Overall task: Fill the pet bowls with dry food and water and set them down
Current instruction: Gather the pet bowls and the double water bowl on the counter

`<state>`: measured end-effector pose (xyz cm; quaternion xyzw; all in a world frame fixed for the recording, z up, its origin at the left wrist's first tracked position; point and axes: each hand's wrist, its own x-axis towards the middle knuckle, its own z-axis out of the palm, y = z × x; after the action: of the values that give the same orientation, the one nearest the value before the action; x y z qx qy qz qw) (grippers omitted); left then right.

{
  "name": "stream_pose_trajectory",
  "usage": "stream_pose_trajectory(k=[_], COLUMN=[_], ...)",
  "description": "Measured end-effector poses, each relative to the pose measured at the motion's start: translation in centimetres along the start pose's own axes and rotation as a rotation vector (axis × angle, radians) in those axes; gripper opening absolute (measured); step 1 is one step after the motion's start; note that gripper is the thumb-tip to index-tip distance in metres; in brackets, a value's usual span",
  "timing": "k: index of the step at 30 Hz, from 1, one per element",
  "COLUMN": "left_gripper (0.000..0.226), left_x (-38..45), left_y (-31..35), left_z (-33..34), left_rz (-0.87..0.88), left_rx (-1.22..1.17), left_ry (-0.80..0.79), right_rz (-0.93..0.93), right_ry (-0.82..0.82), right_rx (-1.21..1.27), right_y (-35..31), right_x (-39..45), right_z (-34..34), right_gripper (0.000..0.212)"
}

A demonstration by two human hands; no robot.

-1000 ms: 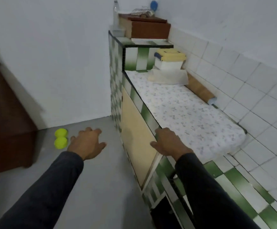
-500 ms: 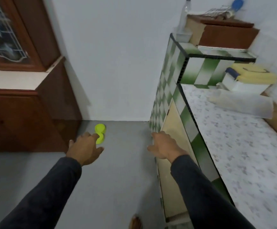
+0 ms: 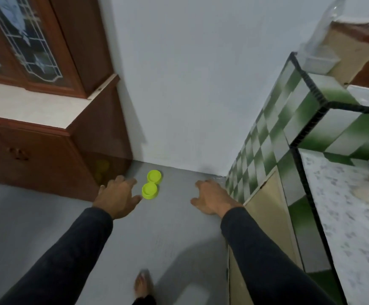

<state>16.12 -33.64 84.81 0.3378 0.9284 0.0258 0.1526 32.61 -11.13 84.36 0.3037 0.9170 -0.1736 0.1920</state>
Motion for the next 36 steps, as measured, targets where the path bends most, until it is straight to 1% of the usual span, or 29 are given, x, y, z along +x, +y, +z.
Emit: stream_pose_trajectory(k=[12,20,28,32,36], left_gripper=[0.063,0.055,0.054,0.052,0.055], left_x=[17.9,27.5,36.4,41.0,44.7], left_y=[-5.5,-8.9,-10.0,-10.3,-10.8], left_z=[-2.2,-1.9,2.8,6.8,11.7], left_rz=[-0.015,-0.024,-0.071,-0.119,-0.152], left_rx=[-0.041,-0.046,-0.147,-0.215,-0.240], left_ry=[-0.122,-0.211,-0.212,-0.225,-0.272], right_rz=[-0.050,-0.059,-0.111,-0.160,-0.199], right_ry=[-0.085,-0.101,-0.146,-0.170,-0.186], right_rx=[-0.019,0.062,0.044,0.025,0.016], right_y=[-5.3,-7.7,-6.0,-4.7,-3.9], right_x=[17.6,28.9,40.2,46.9,53.0], right_z=[-5.6,-6.9,-6.1,-4.3,-1.3], right_gripper=[0.060,0.055,0.055,0.054,0.056])
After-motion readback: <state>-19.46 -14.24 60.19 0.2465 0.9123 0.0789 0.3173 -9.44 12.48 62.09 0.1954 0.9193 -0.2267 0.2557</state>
